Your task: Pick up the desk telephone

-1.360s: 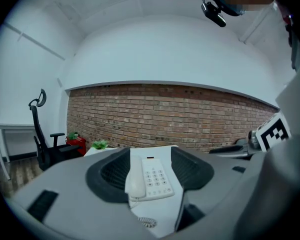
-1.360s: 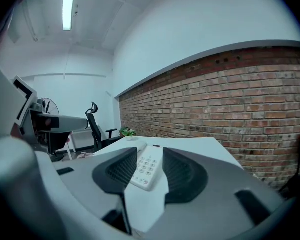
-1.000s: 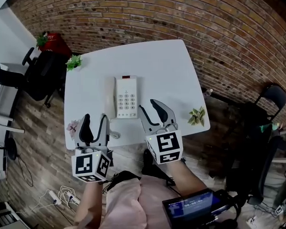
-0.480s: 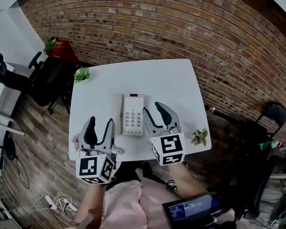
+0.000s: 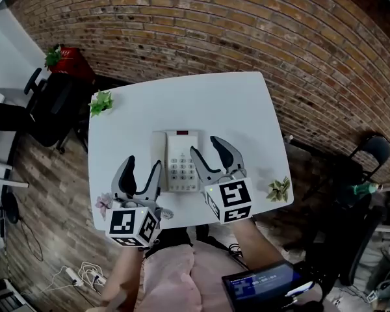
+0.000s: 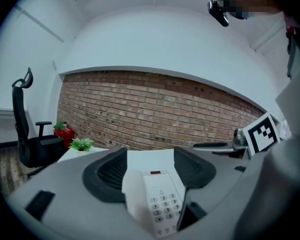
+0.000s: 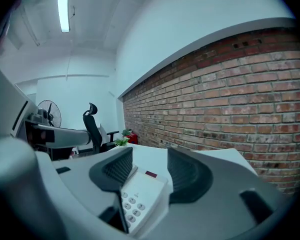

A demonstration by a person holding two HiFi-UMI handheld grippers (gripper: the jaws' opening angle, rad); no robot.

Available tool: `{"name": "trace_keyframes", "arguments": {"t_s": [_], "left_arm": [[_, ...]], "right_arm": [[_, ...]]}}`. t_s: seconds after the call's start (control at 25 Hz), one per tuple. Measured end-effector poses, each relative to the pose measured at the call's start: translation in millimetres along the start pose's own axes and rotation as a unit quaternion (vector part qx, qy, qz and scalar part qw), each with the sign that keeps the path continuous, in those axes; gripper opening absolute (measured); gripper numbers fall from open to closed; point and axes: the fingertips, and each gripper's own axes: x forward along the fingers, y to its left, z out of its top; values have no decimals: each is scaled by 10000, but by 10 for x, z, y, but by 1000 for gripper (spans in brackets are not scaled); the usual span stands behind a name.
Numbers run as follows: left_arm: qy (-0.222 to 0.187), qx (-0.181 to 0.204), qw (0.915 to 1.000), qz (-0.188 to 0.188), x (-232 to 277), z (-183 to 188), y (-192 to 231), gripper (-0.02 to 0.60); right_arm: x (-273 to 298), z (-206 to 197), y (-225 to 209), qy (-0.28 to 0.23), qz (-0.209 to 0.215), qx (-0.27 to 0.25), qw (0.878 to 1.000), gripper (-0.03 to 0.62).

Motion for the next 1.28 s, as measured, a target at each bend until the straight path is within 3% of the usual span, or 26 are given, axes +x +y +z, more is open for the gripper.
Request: {"name": "trace_keyframes", "arguments": {"t_s": [0.28,0.48,0.6,0.8,1.12,1.28], "left_arm": [[705,-306,9966,-299,419,-468,181,321],[1289,-810,9863,-639,762,-899,286,371],[1753,-1267,9728,-831,847,-1187,291,383],[2374,-1629,9516,-1079,947,-1488,323,397],[2682,-2239,9256,-1458,1079,-1621,305,401],[2795,-2642,9059,-1775,1113,-1654,275,420]], "right_arm": [[304,-486,-59,623,-8,370,9974,247],[590,-905,46,1075,509,814,9896,355],[639,-1142,64,1378,538,1026,9837,359],[744,-1378,75,1664,675,1432,9733,370],[918,-1468,78,1923,938,1976,9567,362],[948,-1477,66,2022,998,2112,9511,353]]}}
